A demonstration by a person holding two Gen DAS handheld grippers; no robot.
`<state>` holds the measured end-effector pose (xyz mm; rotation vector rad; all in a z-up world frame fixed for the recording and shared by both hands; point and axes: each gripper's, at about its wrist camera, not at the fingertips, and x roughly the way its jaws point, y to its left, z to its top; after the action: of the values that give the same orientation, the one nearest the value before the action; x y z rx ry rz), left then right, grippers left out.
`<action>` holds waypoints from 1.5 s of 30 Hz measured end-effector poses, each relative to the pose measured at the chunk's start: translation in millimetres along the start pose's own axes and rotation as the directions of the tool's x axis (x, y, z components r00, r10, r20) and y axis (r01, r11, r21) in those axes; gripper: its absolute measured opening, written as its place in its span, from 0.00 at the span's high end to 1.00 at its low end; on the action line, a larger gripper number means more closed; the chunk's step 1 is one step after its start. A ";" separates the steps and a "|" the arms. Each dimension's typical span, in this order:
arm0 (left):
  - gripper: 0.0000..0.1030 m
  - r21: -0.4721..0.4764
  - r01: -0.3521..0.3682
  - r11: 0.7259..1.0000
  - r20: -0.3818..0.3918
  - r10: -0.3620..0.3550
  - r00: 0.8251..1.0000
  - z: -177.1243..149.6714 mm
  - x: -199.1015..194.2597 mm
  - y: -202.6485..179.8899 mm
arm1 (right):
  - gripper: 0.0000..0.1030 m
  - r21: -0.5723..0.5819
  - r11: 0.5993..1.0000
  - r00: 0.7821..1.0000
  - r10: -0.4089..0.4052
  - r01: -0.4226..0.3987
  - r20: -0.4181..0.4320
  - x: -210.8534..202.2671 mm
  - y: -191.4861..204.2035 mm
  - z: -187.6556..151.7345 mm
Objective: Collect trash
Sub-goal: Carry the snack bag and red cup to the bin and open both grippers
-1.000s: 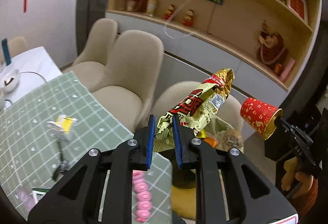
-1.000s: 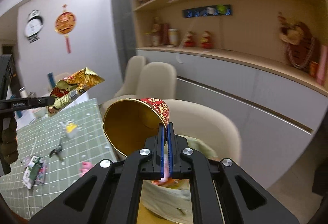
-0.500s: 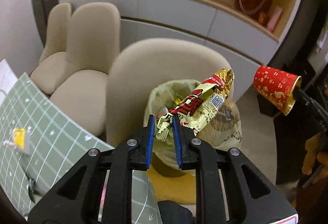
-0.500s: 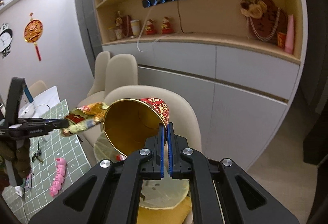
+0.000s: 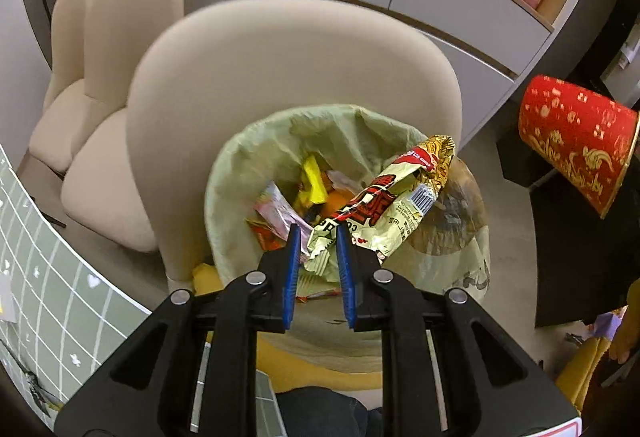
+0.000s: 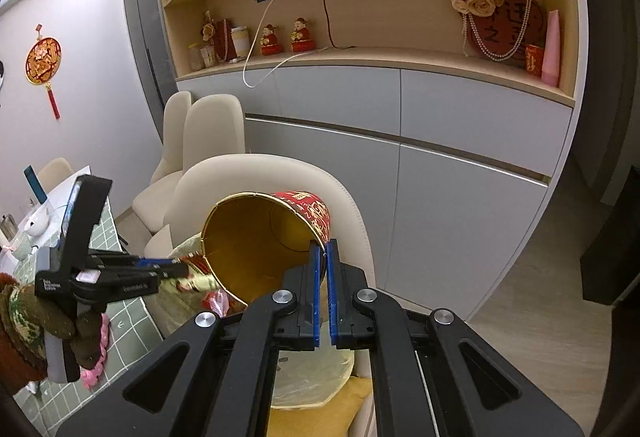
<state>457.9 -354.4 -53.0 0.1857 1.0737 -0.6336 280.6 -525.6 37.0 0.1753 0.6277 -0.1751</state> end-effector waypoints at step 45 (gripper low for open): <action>0.63 -0.358 -0.068 0.931 0.176 0.139 0.975 -130.2 -142.9 120.9 | 0.94 -0.146 0.985 0.966 0.049 -0.089 -0.255 112.9 61.6 -53.2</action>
<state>381.5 -143.6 -11.4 -0.1289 0.9583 -0.3477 353.6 -466.7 -65.8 0.0679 0.8831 -0.0352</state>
